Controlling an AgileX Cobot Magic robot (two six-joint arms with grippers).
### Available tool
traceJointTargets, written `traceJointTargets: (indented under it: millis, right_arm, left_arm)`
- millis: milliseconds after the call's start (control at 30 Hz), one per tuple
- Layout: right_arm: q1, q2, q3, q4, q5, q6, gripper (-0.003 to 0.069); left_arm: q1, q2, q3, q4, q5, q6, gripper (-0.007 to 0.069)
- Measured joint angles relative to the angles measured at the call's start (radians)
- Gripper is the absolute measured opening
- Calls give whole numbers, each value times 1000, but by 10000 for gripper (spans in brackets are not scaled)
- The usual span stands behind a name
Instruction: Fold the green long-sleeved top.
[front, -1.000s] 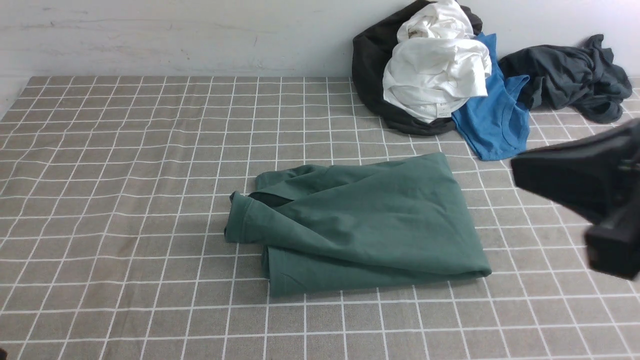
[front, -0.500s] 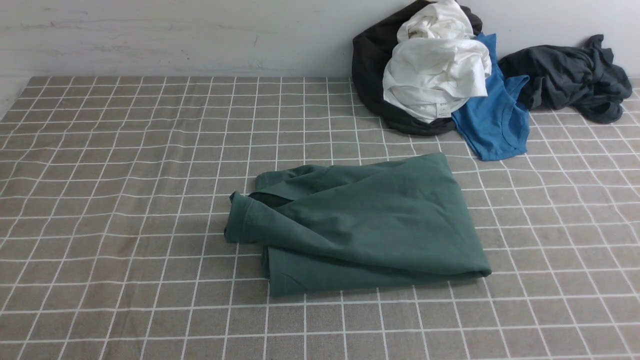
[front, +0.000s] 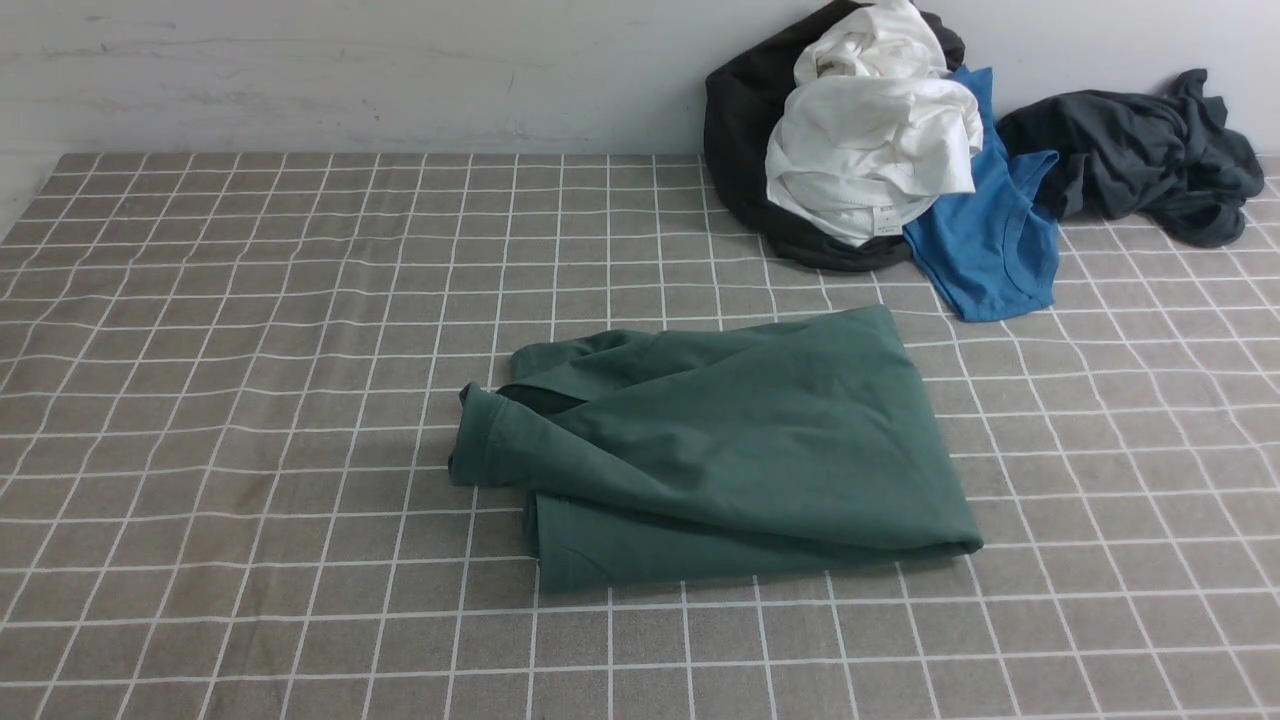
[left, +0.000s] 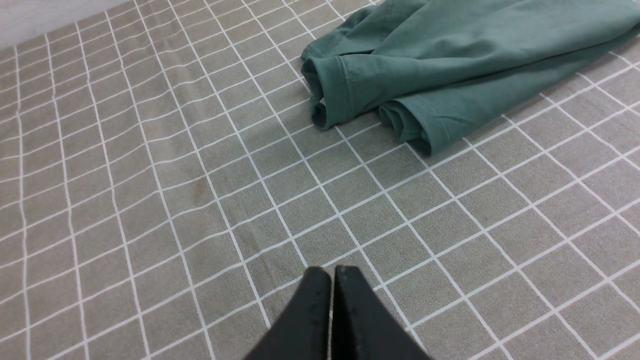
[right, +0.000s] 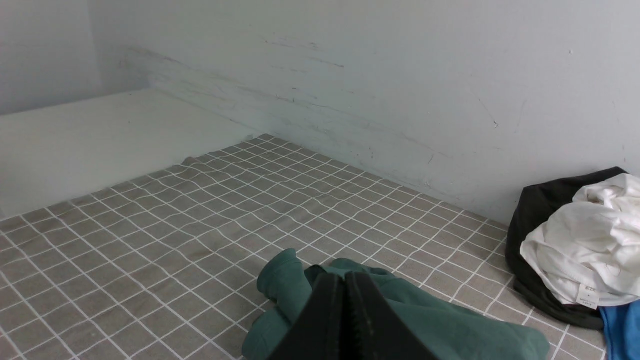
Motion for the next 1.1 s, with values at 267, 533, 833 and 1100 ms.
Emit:
traceJointTargets:
  millis: [267,533,833,1100]
  right_arm:
    - [-40,-18,185,-117,-198,221,-15]
    - [-394,-153,594,-232,-432,435,-15]
    - [-661,-331,698,-284,-362,440,-15]
    - [-668,-332,697,-252,-249,421,-15]
  left_arm:
    - [0,0,0,0,0,0,-7]
    - [0,0,0,0,0,0,-7]
    - [0,0,0,0,0,0,-7]
    - [0,0,0,0,0,0,-7]
